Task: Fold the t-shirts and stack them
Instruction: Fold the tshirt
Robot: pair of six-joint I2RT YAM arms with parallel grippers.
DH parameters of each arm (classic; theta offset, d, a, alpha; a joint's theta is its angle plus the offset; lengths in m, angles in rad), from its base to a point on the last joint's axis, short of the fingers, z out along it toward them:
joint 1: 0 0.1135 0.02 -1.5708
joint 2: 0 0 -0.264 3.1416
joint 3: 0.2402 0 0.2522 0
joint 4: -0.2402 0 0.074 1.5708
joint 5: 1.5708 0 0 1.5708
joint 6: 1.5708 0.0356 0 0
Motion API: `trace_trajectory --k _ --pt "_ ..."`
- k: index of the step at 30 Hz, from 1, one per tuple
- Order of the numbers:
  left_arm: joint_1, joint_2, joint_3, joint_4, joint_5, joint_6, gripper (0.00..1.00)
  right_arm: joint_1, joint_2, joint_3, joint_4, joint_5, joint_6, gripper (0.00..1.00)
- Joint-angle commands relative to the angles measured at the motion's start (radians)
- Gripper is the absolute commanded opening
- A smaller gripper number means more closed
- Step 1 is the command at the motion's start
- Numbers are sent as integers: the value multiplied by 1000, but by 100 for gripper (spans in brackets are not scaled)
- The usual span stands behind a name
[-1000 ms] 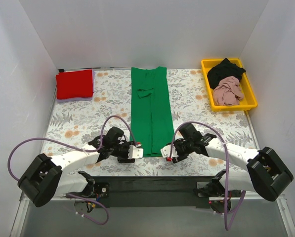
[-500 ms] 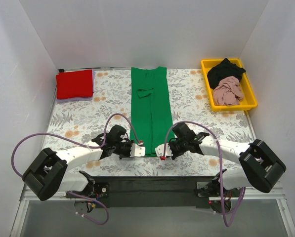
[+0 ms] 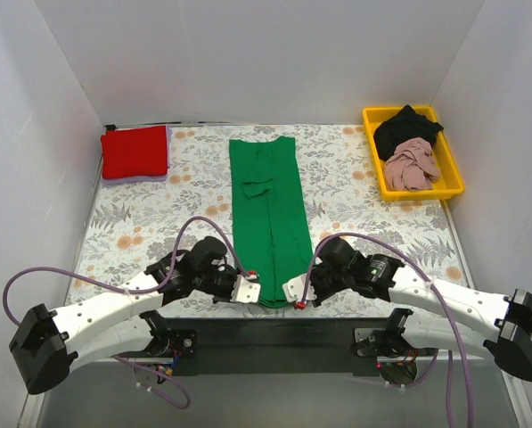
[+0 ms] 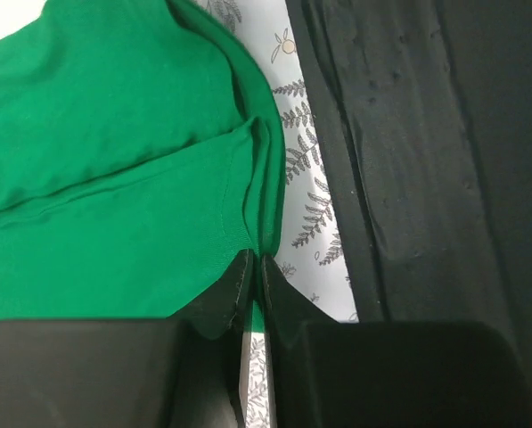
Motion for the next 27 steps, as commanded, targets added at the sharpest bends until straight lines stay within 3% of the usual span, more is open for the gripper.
trace_trajectory --k 1,7,11,17,27 --pt "-2 -27 63 -86 -15 -96 0 4 -37 54 -48 47 44 1" --pt "61 11 122 -19 -52 -56 0 -81 22 171 -46 41 -42 1" --pt "211 79 157 69 9 8 0 -207 123 243 -28 -18 -112 1" --pt "397 304 290 156 103 74 0 -325 268 336 41 -79 -207 1" --pt "546 649 508 271 152 148 0 -476 566 586 106 -162 -287 1"
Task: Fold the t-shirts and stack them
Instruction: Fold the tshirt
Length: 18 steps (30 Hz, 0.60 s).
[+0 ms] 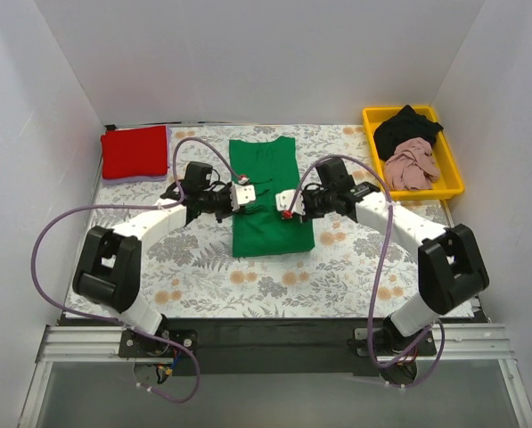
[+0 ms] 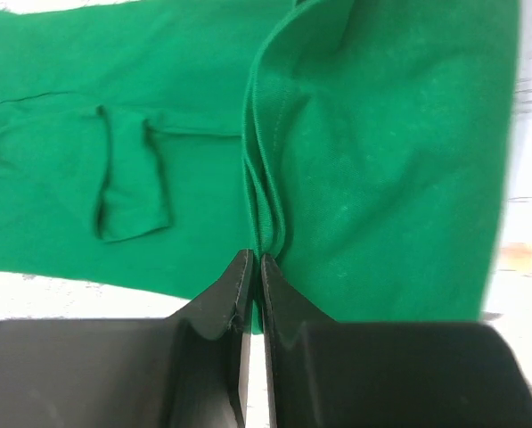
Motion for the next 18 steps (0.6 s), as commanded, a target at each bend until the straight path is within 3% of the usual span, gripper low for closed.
trace_trajectory --k 1,10,18 --pt "48 71 97 57 53 56 0 -40 63 118 50 -58 -64 1" --pt "104 258 236 93 53 84 0 -90 284 280 65 -78 -93 1" --pt "112 325 243 140 38 84 0 -98 375 326 95 -67 -91 1"
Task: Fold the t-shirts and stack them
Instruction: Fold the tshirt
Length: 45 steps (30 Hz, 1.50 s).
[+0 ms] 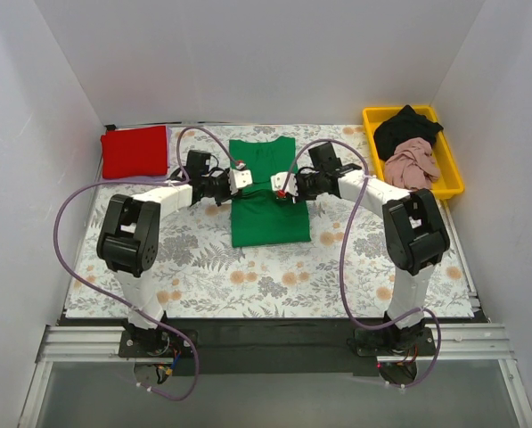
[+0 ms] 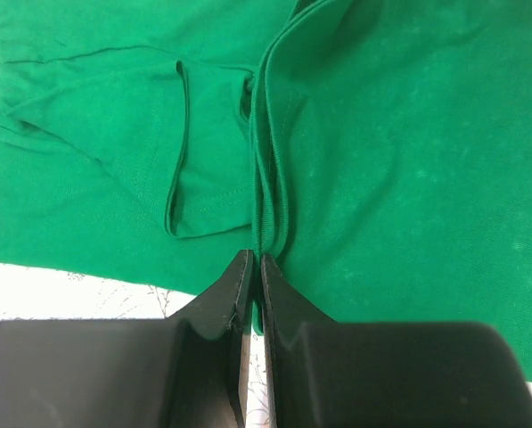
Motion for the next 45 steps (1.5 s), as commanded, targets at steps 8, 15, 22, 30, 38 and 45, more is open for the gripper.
trace_trajectory --k 8,15,22,30,38,45 --pt "12 53 50 93 -21 -12 7 -5 77 102 77 22 -1 1" --pt "39 35 171 92 -69 -286 39 -20 71 268 72 97 177 44" --pt "39 -174 0 10 19 -329 41 -32 -161 115 -64 30 157 39" --pt "-45 -366 -255 -76 31 -248 48 37 -323 -204 -142 -23 143 66" --pt "-152 -416 -436 -45 -49 -102 50 110 -305 -327 -115 19 128 57" --pt "-171 -367 -473 16 -89 -79 50 120 -207 -323 -67 66 144 49"
